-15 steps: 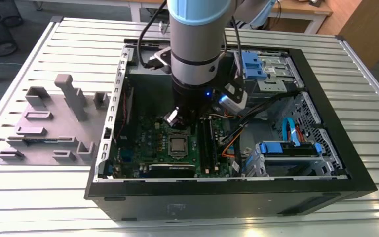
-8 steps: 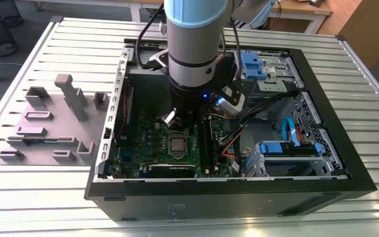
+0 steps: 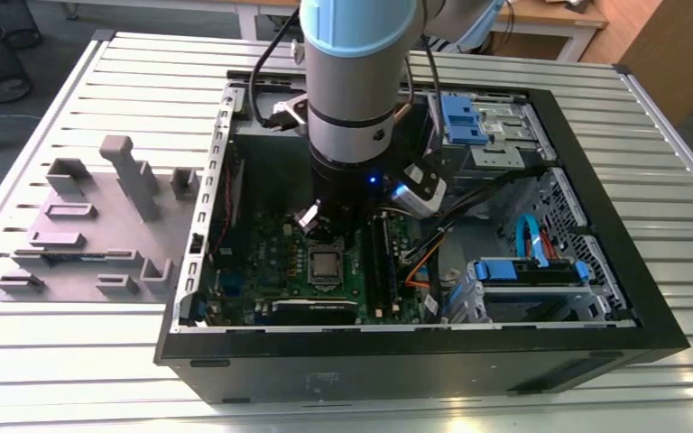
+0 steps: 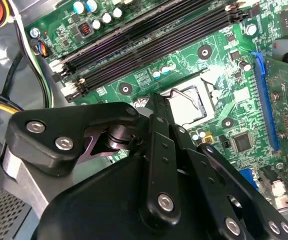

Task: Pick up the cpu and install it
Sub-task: 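Install the first cpu locking lever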

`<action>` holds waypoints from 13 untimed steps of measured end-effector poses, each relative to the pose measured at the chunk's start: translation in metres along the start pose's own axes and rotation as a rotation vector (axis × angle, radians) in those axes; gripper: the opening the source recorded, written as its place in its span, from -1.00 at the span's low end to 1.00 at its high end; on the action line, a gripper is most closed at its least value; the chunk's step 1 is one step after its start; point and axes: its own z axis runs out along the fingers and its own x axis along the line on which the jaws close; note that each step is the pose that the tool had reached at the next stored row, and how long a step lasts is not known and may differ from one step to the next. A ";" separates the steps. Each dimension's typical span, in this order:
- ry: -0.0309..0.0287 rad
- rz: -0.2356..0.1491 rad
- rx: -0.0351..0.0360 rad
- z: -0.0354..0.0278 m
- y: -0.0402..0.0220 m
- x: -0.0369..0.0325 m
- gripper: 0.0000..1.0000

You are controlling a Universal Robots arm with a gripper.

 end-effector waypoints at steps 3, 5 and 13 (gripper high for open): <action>0.0011 0.025 0.0007 0.0013 -0.0005 0.0004 -0.79; 0.0016 0.040 0.0011 0.0021 -0.0009 0.0007 -0.79; 0.0020 0.046 0.0014 0.0023 -0.0010 0.0008 -0.79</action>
